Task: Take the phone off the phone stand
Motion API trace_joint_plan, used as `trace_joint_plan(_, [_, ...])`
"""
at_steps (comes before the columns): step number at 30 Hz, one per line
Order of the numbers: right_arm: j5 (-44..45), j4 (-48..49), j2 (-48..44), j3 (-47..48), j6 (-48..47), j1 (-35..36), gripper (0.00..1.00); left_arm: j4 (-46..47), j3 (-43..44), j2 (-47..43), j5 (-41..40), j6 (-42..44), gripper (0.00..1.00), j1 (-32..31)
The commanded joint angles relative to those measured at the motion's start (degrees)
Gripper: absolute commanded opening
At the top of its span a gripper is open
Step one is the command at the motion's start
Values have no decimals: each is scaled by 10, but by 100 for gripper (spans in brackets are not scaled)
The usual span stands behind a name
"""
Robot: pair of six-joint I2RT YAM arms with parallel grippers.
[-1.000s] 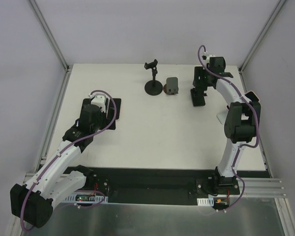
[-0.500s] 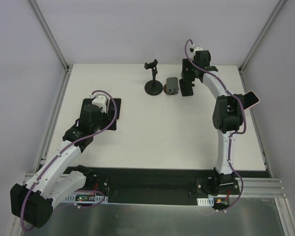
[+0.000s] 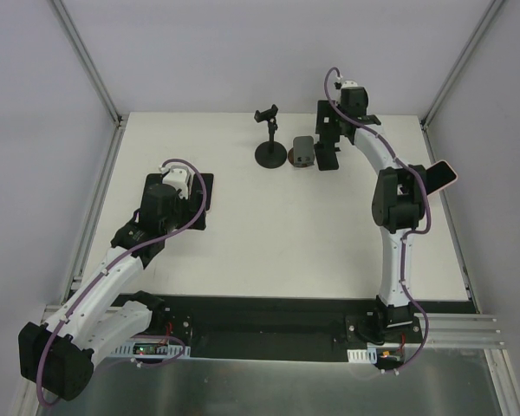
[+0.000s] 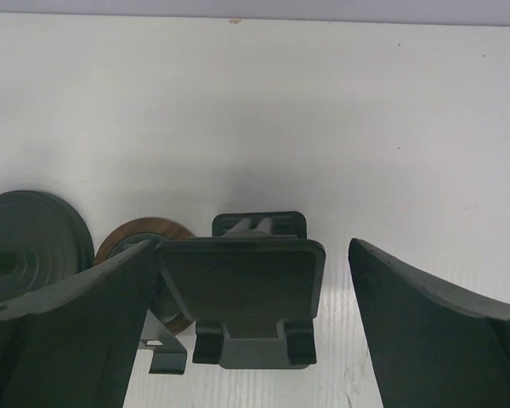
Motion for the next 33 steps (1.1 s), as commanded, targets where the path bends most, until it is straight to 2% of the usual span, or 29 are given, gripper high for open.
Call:
trace_joint_plan(1, [30,-3,-59,6,5,0,96,18,4,-5,-8,3,99,6])
trace_joint_plan(6, [68,7,-155,-47,-6,-12,96,18,12,-4,-10,2,99,8])
trace_joint_plan(15, [283,-9,-390,-251,23,-63,96,41,7,-24,-24,12,99,10])
trace_joint_plan(19, [360,-75,-467,-293,46,-99,96,41,1,-45,-30,11,99,1])
trace_joint_plan(22, [398,-127,-494,-307,75,-127,96,41,0,-55,-44,11,99,-6])
trace_joint_plan(26, [414,-140,-530,-352,127,-170,96,41,-3,-62,-61,3,99,-10])
trace_joint_plan(33, [386,-194,-511,-354,195,-211,96,41,-8,-76,-46,-7,99,-12])
